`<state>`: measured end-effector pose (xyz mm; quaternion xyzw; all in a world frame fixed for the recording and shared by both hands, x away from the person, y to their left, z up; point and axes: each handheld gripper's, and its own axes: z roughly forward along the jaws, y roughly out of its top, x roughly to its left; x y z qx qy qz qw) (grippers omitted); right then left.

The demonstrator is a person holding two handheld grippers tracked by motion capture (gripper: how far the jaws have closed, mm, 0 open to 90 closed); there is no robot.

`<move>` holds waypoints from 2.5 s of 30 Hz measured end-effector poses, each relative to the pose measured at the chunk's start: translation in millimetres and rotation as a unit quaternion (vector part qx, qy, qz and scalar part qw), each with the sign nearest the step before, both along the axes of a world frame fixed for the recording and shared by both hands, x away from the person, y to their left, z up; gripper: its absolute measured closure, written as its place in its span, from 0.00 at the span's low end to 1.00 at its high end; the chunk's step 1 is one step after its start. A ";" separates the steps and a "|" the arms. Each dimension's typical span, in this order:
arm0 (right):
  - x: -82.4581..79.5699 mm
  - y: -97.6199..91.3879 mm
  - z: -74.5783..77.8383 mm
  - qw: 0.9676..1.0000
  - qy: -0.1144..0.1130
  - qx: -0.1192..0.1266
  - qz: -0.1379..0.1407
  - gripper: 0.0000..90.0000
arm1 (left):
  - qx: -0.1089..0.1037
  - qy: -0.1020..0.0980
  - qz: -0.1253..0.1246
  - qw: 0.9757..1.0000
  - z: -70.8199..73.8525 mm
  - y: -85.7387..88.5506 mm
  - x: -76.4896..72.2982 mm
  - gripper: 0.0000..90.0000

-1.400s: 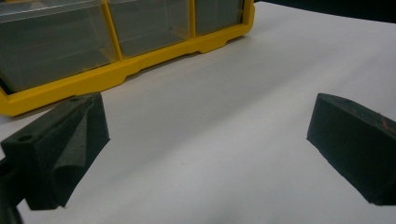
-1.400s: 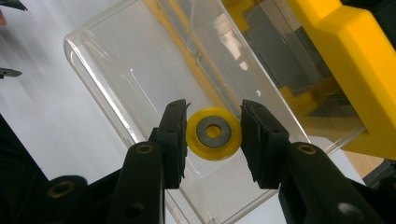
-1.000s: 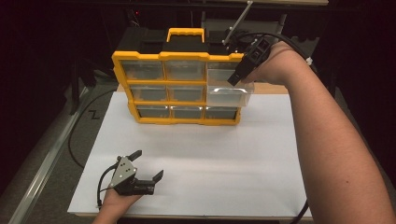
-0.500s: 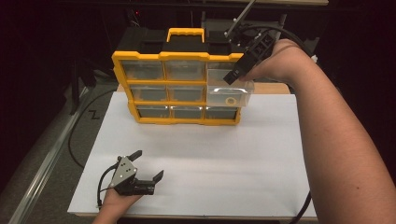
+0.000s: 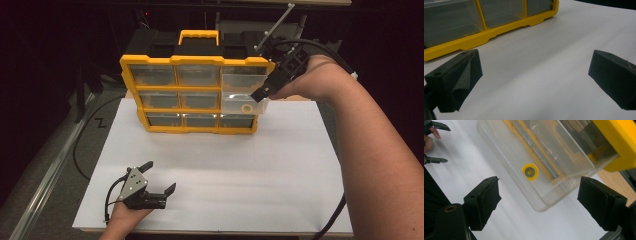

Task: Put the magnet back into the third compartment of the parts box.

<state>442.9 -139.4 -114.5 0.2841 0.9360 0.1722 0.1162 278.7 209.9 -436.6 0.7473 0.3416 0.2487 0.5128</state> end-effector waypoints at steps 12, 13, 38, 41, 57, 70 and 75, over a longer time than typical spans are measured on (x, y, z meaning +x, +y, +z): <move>-18.7 -19.4 -7.8 1.000 -0.004 -0.002 -0.014 0.12 | -0.003 -0.001 0.000 1.000 0.5 0.9 0.1 0.00; -19.9 -20.7 -9.3 1.000 -0.004 -0.003 -0.015 0.11 | -0.003 -0.001 0.001 1.000 0.5 1.0 0.1 0.00; -44.4 -40.3 -60.1 1.000 0.005 -0.017 -0.017 0.01 | -0.004 -0.001 -0.001 1.000 0.3 0.2 0.3 0.00; -46.5 -43.0 -66.3 1.000 0.007 -0.018 -0.019 0.01 | -0.003 -0.001 -0.001 1.000 0.2 0.0 0.3 0.00; -50.9 -55.1 -108.5 0.999 0.024 -0.015 -0.023 0.01 | -0.002 0.000 -0.002 1.000 0.2 -0.1 0.3 0.00; -52.9 -60.6 -142.0 0.999 0.025 -0.020 -0.023 0.01 | -0.004 0.000 -0.001 1.000 0.3 0.7 0.3 0.00; -53.4 -62.3 -157.7 0.999 0.030 -0.018 -0.027 0.01 | -0.004 0.001 -0.001 1.000 0.4 0.8 0.0 0.00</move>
